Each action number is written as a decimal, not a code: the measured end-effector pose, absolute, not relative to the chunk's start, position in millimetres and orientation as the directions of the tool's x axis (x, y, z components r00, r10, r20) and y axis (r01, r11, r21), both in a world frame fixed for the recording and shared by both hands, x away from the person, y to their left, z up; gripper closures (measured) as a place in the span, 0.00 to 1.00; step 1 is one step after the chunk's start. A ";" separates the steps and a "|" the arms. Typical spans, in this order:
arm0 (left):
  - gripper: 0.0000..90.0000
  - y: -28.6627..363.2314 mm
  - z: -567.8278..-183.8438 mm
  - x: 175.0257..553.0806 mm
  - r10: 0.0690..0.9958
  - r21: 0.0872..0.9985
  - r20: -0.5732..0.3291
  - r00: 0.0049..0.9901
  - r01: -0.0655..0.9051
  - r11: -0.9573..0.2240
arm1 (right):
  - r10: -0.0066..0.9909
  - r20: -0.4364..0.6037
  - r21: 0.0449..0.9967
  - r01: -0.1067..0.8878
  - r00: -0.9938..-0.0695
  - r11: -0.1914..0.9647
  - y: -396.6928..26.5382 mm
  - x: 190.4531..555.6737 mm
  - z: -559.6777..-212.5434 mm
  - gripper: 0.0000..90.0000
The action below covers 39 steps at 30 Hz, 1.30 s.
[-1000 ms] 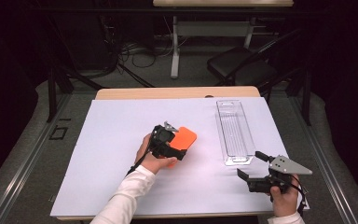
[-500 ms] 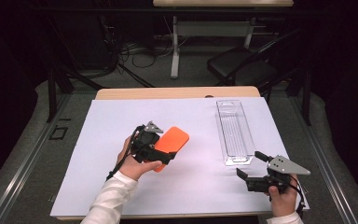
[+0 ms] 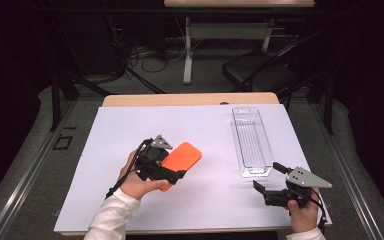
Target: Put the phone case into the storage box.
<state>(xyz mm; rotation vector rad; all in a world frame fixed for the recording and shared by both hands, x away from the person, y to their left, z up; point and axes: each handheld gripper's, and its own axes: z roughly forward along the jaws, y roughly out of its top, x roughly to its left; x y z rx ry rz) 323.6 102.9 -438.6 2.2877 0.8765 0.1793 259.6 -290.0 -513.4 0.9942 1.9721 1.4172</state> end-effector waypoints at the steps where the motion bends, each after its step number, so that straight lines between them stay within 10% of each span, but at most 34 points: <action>1: 0.18 101.0 -439.7 323.2 0.634 0.633 -0.096 0.767 0.539 -0.556 | 0.800 0.009 0.945 0.266 -0.600 0.189 -289.6 259.6 -513.0 0.09; 24: 0.18 82.1 -442.4 313.2 0.577 0.618 -0.084 0.813 0.497 -0.610 | 0.697 -0.006 0.917 0.274 -0.717 0.289 -255.8 260.2 -499.9 0.03; 39: 0.18 83.3 -437.4 309.5 0.558 0.627 -0.100 0.824 0.488 -0.607 | 0.610 -0.364 0.782 0.125 -0.704 0.610 -210.9 252.9 -491.0 0.16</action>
